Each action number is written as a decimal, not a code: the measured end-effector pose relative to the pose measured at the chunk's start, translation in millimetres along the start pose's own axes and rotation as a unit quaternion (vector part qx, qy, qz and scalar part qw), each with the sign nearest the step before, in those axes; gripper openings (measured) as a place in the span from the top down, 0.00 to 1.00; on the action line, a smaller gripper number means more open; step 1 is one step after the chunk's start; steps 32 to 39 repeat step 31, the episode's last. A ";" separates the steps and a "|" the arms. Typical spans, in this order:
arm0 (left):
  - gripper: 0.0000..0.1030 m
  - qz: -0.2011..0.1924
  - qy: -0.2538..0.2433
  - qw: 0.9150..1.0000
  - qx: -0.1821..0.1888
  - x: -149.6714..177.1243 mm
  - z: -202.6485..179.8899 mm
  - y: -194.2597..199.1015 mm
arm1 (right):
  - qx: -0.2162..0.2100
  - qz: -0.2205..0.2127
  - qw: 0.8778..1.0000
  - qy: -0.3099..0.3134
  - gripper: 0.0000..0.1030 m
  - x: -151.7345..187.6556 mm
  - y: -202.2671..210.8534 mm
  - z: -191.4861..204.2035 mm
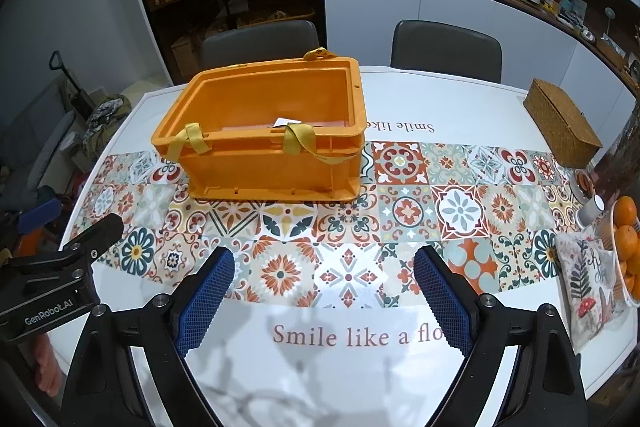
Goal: Organize rigid objects
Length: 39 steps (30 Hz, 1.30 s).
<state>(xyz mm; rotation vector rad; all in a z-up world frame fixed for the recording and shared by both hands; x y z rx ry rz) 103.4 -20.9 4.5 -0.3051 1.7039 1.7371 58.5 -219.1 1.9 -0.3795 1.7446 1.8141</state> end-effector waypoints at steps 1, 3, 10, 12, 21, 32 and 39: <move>0.00 -0.001 -0.001 1.000 0.000 0.2 -0.4 0.9 | 0.000 -0.001 1.000 0.000 0.11 0.2 1.0 0.0; 0.00 -0.001 -0.001 1.000 0.002 0.4 -1.0 1.6 | 0.000 -0.002 1.000 0.001 0.11 0.2 1.8 0.4; 0.00 -0.001 -0.002 1.000 0.002 0.5 -1.7 3.3 | 0.000 -0.002 1.000 0.001 0.11 0.6 3.9 0.6; 0.00 -0.002 -0.002 1.000 0.002 0.6 -1.8 3.6 | -0.001 -0.004 1.000 0.003 0.11 0.7 4.4 1.1; 0.00 -0.001 -0.001 1.000 0.007 0.3 -2.3 5.5 | -0.003 -0.004 1.000 0.005 0.11 0.6 6.1 1.8; 0.00 0.001 0.001 1.000 0.010 1.1 -2.6 6.0 | -0.003 -0.001 1.000 0.003 0.11 0.8 6.3 1.7; 0.00 0.001 0.001 1.000 0.010 1.1 -2.6 6.0 | -0.003 -0.001 1.000 0.003 0.11 0.8 6.3 1.7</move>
Point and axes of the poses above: each gripper's, at about its wrist camera, not at the fingertips, and y roughly against the way its jaws point, z to its left, x to its underside, the point moved 1 cm from there along -y, roughly the way its jaws point, and after that the axes turned 5 degrees about -y, right-handed, at the moved point
